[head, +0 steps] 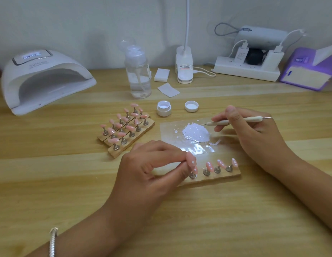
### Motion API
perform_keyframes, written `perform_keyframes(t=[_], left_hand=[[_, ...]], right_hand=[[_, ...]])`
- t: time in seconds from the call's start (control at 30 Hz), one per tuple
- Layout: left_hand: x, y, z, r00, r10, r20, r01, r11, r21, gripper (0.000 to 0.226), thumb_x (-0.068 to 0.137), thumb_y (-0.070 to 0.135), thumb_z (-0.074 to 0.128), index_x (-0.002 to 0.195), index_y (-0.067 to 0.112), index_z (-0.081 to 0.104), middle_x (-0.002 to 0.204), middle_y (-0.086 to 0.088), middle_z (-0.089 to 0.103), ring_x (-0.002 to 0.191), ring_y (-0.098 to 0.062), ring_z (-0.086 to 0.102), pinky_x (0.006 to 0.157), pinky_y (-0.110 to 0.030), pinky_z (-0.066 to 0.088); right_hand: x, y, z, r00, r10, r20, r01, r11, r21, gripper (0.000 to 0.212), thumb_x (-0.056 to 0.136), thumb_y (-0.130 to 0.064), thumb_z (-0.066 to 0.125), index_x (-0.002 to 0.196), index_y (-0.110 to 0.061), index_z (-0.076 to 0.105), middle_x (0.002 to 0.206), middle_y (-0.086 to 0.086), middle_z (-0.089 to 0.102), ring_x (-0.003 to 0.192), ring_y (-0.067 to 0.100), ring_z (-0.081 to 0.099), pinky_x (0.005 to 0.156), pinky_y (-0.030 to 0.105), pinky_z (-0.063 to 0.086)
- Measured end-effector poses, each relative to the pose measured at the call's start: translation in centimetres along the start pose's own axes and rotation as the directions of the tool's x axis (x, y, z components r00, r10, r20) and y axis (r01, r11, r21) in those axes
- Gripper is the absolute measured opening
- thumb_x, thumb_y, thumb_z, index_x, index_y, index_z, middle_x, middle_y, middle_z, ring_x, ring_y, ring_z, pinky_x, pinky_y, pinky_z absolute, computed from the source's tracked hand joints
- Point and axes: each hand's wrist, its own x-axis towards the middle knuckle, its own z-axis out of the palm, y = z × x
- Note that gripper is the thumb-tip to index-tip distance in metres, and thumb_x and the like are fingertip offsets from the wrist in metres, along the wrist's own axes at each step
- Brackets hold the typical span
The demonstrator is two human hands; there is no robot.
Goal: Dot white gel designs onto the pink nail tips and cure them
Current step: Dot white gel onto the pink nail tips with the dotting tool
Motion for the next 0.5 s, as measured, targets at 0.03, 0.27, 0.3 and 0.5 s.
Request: perform_keyframes(t=[0.03,0.27,0.3,0.5], left_hand=[[0.0,0.0,0.0,1.0,-0.003,-0.001,0.003,1.0,-0.003,0.01,0.085,0.035,0.07,0.091,0.029,0.075,0.09,0.021,0.072,0.087,-0.004,0.07,0.076,-0.053,0.05],[-0.1,-0.2,0.1,1.0,-0.009,0.002,0.009,1.0,-0.013,0.01,0.085,0.034,0.07,0.092,0.029,0.076,0.09,0.021,0.072,0.086,-0.006,0.07,0.076,-0.055,0.049],[-0.1,-0.2,0.1,1.0,-0.011,0.003,0.011,1.0,-0.015,0.01,0.085,0.034,0.07,0.092,0.029,0.076,0.09,0.021,0.072,0.086,-0.007,0.07,0.076,-0.055,0.049],[-0.1,0.1,0.0,1.0,0.009,0.006,-0.009,1.0,0.007,0.011,0.084,0.031,0.072,0.086,0.025,0.081,0.087,0.017,0.073,0.084,-0.009,0.069,0.075,-0.053,0.049]], right_hand=[[0.0,-0.1,0.0,1.0,-0.011,-0.01,0.011,1.0,0.003,0.039,0.101,-0.037,0.045,0.09,-0.017,0.076,0.079,-0.004,0.074,0.082,0.007,0.067,0.069,0.01,0.045],[-1.4,-3.2,0.0,0.977,-0.158,-0.145,0.16,0.987,0.005,0.018,0.093,-0.037,0.063,0.08,-0.027,0.07,0.075,-0.008,0.071,0.069,-0.001,0.064,0.063,0.015,0.047],[-1.8,-3.8,0.2,0.971,-0.183,-0.156,0.188,0.982,0.017,0.02,0.093,-0.036,0.065,0.076,-0.026,0.067,0.072,-0.005,0.069,0.062,0.0,0.061,0.059,0.016,0.047],[-4.1,-6.8,1.7,0.973,-0.227,-0.049,0.232,0.938,0.256,0.025,0.089,-0.033,0.065,0.069,-0.016,0.065,0.06,0.002,0.067,0.047,0.011,0.062,0.046,0.018,0.047]])
